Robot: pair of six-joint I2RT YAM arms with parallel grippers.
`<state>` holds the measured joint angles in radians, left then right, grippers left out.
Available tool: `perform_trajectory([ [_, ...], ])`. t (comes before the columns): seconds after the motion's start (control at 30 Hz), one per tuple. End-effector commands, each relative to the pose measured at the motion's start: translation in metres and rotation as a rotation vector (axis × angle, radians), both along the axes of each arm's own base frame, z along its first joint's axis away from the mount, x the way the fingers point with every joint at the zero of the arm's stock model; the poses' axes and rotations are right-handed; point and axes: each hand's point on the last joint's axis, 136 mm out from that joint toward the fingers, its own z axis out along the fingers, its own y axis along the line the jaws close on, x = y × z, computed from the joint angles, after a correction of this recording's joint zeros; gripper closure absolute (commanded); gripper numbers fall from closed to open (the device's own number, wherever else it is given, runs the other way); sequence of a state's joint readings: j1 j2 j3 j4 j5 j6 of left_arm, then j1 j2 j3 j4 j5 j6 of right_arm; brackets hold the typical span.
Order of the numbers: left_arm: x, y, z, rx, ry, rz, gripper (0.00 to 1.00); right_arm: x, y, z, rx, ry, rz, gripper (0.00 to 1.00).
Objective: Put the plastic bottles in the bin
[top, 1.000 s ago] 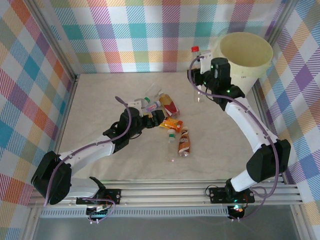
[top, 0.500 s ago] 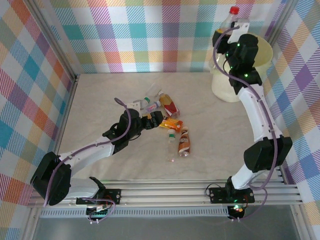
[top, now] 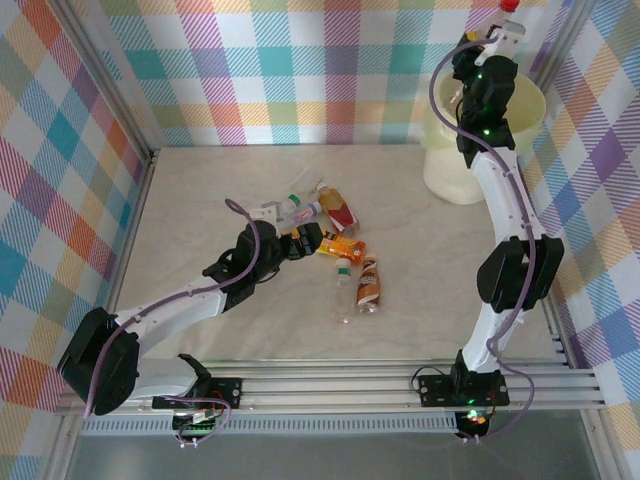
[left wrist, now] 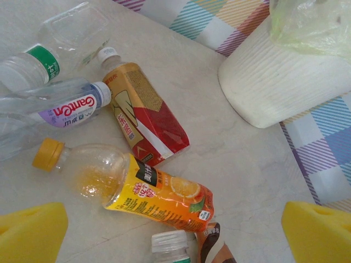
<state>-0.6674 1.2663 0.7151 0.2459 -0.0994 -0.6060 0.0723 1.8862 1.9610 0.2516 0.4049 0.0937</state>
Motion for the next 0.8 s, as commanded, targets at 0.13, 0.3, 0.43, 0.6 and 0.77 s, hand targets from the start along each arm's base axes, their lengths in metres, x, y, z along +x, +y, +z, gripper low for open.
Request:
perform_trajectory([
  [0.13,-0.005,0.008,-0.003,0.027,-0.019,0.034,0.0,0.011,-0.031,0.008,-0.012,-0.036,-0.111,0.49],
  [0.3,-0.005,0.01,-0.005,0.029,-0.014,0.042,0.0,0.025,-0.029,-0.027,-0.033,0.079,-0.104,0.49],
  [0.43,-0.006,0.012,-0.002,0.033,-0.022,0.045,0.0,0.031,-0.029,-0.055,-0.084,0.155,-0.109,0.48],
  [0.6,-0.008,0.016,-0.003,0.042,-0.023,0.054,0.0,0.038,-0.018,-0.087,-0.172,0.249,-0.052,0.47],
  [0.77,-0.009,0.019,-0.006,0.048,-0.019,0.061,0.0,0.042,-0.008,-0.115,-0.197,0.316,0.033,0.48],
])
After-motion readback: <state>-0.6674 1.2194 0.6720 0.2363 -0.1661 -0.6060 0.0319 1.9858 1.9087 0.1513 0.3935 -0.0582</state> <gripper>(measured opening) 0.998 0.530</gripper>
